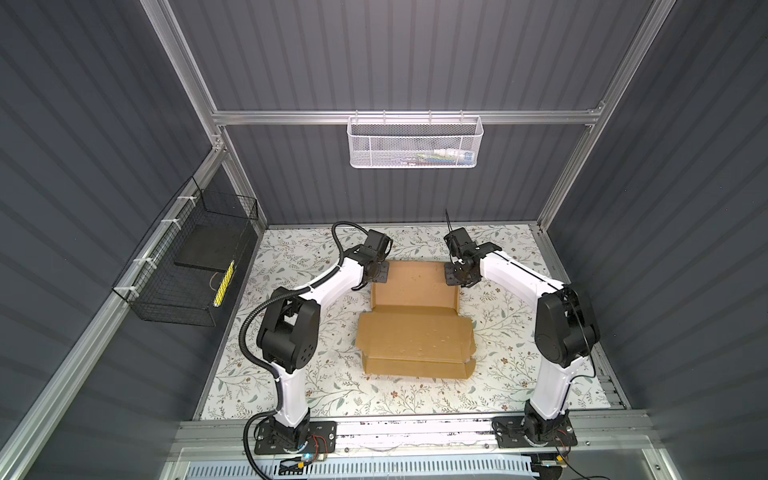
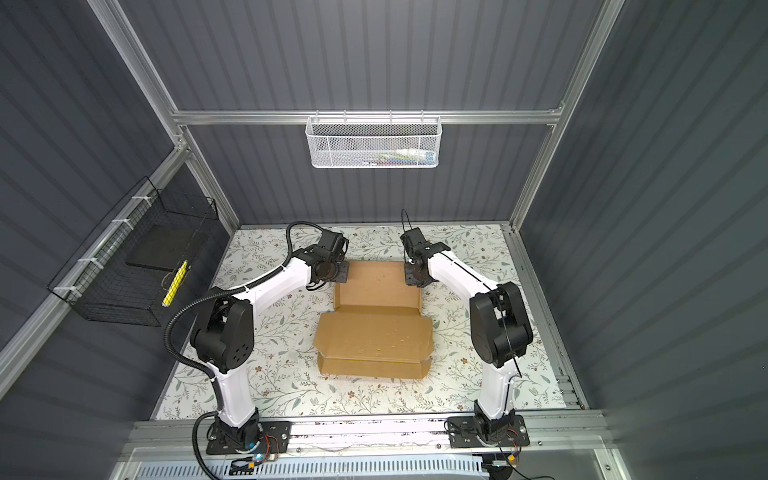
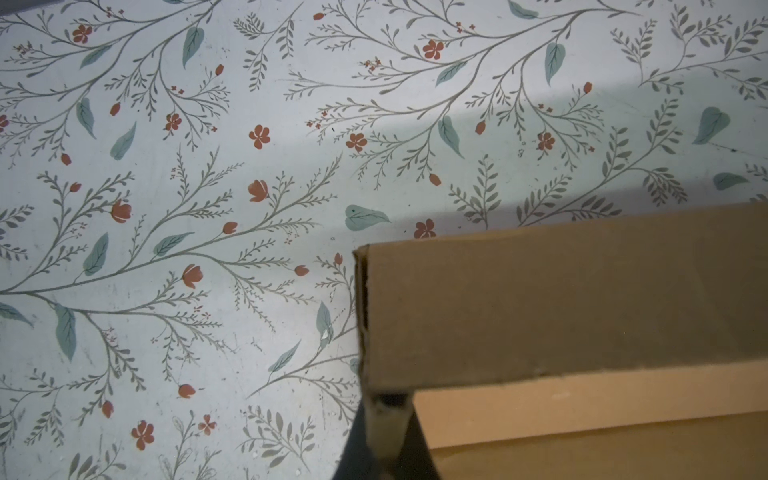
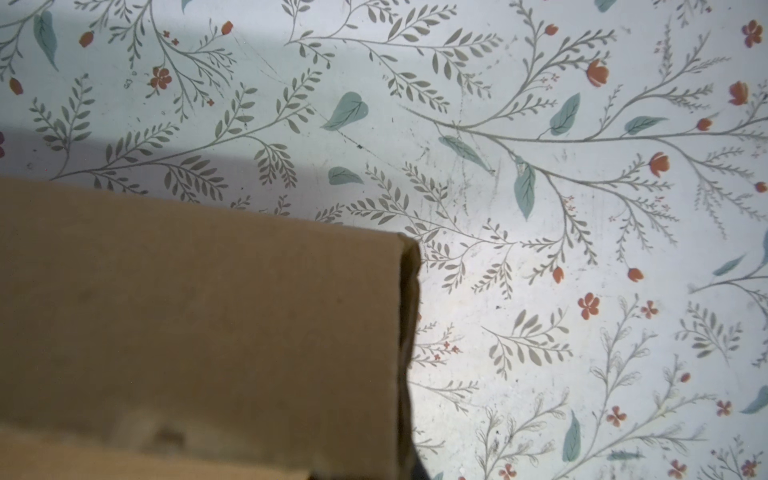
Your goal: Fold the paper box
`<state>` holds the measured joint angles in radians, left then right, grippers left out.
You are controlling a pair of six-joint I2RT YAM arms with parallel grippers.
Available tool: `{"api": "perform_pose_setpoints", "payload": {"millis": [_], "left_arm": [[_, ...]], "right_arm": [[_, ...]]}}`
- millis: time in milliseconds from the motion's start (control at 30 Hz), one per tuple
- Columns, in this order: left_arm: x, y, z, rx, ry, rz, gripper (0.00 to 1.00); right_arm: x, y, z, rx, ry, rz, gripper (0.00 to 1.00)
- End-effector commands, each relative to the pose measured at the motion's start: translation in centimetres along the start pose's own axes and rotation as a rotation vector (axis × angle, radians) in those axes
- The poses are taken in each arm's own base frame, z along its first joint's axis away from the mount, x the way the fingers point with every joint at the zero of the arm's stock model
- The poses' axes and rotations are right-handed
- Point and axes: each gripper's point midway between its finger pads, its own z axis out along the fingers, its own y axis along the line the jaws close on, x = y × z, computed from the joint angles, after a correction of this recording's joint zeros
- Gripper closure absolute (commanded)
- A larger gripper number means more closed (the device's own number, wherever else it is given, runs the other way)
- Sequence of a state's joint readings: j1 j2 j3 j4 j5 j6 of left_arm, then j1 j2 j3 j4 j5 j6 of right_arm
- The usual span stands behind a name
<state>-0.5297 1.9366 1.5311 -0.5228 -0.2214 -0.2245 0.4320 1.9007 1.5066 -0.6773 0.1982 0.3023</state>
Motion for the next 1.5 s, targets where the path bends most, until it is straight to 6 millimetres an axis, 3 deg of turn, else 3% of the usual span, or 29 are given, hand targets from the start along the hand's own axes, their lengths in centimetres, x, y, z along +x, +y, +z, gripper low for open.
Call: {"api": "perform_pose_setpoints", "payload": {"millis": [0, 333, 600, 900, 1067, 1333, 1467], "left_arm": [[5.7, -3.1, 2.2, 0.108, 0.213, 0.095, 1.00], [7.5, -3.0, 4.5, 0.090, 0.277, 0.105, 1.00], [7.8, -2.7, 5.2, 0.069, 0.281, 0.105, 0.97], [7.6, -2.3, 5.3, 0.055, 0.272, 0.095, 0.80], [7.5, -2.1, 5.3, 0.046, 0.259, 0.084, 0.73], [6.6, -1.9, 5.0, 0.040, 0.239, 0.077, 0.68], [6.3, -1.7, 4.8, 0.035, 0.231, 0.077, 0.67]], "right_arm": [[-0.7, 3.6, 0.3, -0.134, -0.001, -0.045, 0.91], [-0.6, 3.8, 2.0, -0.138, 0.034, -0.048, 0.90], [-0.8, 3.6, 2.4, -0.133, 0.038, -0.041, 0.85], [-0.6, 3.6, 2.6, -0.130, 0.044, -0.037, 0.68], [-0.4, 3.5, 2.7, -0.126, 0.044, -0.033, 0.53], [-0.6, 2.9, 2.3, -0.118, 0.030, -0.023, 0.46], [-0.6, 2.5, 2.1, -0.102, 0.025, -0.027, 0.34]]}}
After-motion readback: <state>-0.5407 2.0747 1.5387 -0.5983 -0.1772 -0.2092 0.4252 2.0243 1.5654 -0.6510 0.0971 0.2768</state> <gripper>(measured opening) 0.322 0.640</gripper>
